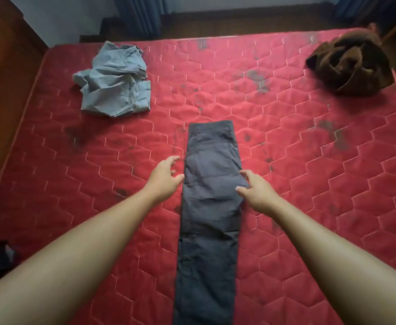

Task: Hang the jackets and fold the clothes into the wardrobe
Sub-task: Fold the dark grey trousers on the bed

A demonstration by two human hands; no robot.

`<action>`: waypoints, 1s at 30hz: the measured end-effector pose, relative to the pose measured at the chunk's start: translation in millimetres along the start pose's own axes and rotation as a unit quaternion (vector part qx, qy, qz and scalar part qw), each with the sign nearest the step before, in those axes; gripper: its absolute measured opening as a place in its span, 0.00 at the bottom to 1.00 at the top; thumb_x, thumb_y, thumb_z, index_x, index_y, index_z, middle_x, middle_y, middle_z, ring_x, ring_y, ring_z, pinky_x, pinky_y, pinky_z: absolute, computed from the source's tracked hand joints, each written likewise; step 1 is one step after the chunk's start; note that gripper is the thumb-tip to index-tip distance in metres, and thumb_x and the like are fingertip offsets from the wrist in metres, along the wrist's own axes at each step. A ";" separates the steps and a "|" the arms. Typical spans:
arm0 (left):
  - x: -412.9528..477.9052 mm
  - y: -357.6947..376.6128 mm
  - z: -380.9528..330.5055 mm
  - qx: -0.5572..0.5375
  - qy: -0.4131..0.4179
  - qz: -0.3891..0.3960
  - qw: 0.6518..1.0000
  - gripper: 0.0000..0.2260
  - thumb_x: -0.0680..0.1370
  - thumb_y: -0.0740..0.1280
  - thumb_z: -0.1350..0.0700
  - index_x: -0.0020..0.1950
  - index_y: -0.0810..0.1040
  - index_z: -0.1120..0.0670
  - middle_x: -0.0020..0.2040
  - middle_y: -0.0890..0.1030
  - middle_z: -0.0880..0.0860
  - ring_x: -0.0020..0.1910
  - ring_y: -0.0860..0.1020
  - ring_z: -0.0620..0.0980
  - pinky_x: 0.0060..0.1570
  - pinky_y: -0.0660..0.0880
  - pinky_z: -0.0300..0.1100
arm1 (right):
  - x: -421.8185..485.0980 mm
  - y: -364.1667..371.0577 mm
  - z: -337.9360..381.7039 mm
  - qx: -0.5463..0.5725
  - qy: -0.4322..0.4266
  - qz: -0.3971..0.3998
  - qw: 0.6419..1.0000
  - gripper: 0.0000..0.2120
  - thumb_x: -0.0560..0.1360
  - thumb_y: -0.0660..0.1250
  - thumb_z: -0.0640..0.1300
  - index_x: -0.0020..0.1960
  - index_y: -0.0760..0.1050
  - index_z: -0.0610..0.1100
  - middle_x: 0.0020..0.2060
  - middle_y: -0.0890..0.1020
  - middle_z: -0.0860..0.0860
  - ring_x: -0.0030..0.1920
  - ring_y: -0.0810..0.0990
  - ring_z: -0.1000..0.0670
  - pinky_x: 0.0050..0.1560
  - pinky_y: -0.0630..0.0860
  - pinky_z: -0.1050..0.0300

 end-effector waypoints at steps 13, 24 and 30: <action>-9.4 181.1 199.8 -0.053 -0.171 0.085 0.980 0.35 0.73 0.73 0.47 0.76 0.66 0.55 0.71 0.73 0.57 0.70 0.73 0.57 0.72 0.68 0.53 | 26.8 178.6 -157.1 0.131 0.156 0.006 0.979 0.36 0.77 0.72 0.48 0.79 0.58 0.45 0.67 0.77 0.43 0.67 0.77 0.43 0.70 0.71 0.46; -4.9 208.4 217.5 -0.236 -0.165 -0.049 0.957 0.20 0.74 0.75 0.59 0.61 0.70 0.49 0.50 0.78 0.52 0.45 0.78 0.49 0.51 0.78 0.51 | 20.9 222.5 -184.0 0.344 0.236 -0.110 0.902 0.26 0.72 0.76 0.37 0.63 0.66 0.50 0.47 0.78 0.46 0.39 0.77 0.50 0.41 0.77 0.52; -20.2 217.2 224.9 -0.275 -0.150 0.010 0.950 0.19 0.75 0.74 0.61 0.60 0.72 0.46 0.52 0.83 0.55 0.48 0.83 0.53 0.47 0.80 0.43 | 19.4 225.4 -183.0 0.432 0.217 -0.065 0.873 0.12 0.72 0.73 0.33 0.45 0.75 0.47 0.39 0.80 0.48 0.32 0.80 0.54 0.29 0.71 0.65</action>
Point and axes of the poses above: each hand's wrist, its own x-axis towards the middle knuckle, its own y-axis out of the palm, z = x × y, the point moved 5 cm from there along x, towards the middle knuckle
